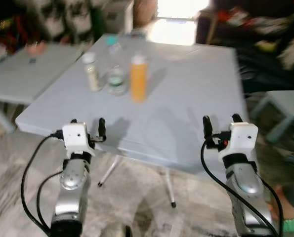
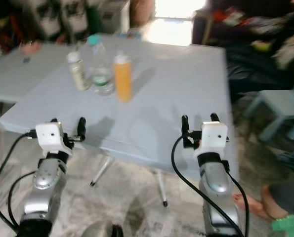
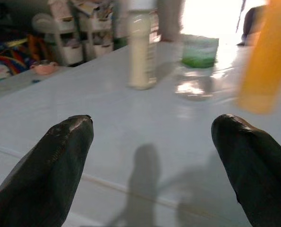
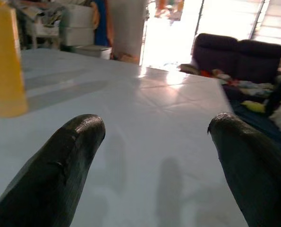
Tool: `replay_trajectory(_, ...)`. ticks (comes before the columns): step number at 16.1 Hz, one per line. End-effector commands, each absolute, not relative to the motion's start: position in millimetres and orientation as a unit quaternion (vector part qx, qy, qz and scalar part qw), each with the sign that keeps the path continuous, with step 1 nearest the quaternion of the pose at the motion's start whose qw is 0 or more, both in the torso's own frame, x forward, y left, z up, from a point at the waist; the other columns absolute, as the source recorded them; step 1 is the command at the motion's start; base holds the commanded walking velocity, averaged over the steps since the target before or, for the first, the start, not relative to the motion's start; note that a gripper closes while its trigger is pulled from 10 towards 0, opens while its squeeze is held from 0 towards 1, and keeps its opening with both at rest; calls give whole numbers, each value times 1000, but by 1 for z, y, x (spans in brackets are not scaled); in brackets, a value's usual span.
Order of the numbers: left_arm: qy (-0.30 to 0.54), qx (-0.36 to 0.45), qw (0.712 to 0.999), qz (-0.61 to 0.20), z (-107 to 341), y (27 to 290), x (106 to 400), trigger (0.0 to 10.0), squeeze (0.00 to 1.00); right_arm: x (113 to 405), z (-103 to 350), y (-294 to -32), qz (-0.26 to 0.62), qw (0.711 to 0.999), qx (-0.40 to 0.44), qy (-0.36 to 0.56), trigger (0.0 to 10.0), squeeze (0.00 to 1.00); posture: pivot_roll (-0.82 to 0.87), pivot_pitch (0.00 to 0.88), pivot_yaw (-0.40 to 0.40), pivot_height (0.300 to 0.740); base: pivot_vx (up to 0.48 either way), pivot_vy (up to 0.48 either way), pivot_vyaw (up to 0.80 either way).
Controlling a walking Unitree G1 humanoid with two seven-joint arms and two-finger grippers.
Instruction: Restocking fridge
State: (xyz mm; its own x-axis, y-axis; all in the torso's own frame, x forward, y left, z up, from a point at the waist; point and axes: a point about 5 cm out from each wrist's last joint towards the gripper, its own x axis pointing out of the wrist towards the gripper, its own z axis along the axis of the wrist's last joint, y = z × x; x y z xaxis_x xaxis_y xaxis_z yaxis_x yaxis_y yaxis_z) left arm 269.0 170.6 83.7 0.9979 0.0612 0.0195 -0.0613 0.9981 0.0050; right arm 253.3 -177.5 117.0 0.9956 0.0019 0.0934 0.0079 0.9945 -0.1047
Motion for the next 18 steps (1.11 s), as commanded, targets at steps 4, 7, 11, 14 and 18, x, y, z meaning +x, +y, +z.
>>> replay_trajectory(4,-16,0,1000,15,88,165,273,10000,0,252,116,-181,-13,996,-80,-42,10000,0,-50,7,15,740,318,360,0)
replay_trajectory(7,-12,-12,1000,13,87,162,272,10000,0,252,114,-181,-15,998,-54,-36,10000,0,-49,8,15,740,316,361,0)
replay_trajectory(11,-15,-5,1000,5,88,161,273,10000,0,251,115,-179,-6,997,-65,-44,10000,0,-49,10,13,740,266,399,0)
replay_trajectory(14,-19,-25,999,-6,89,155,273,10000,0,252,117,-178,-4,997,-62,-45,10000,0,-48,12,10,740,95,121,0)
replay_trajectory(18,-18,-21,1000,-11,89,152,270,10000,0,256,122,-176,22,996,-71,-58,10000,0,-39,28,4,740,0,0,0)
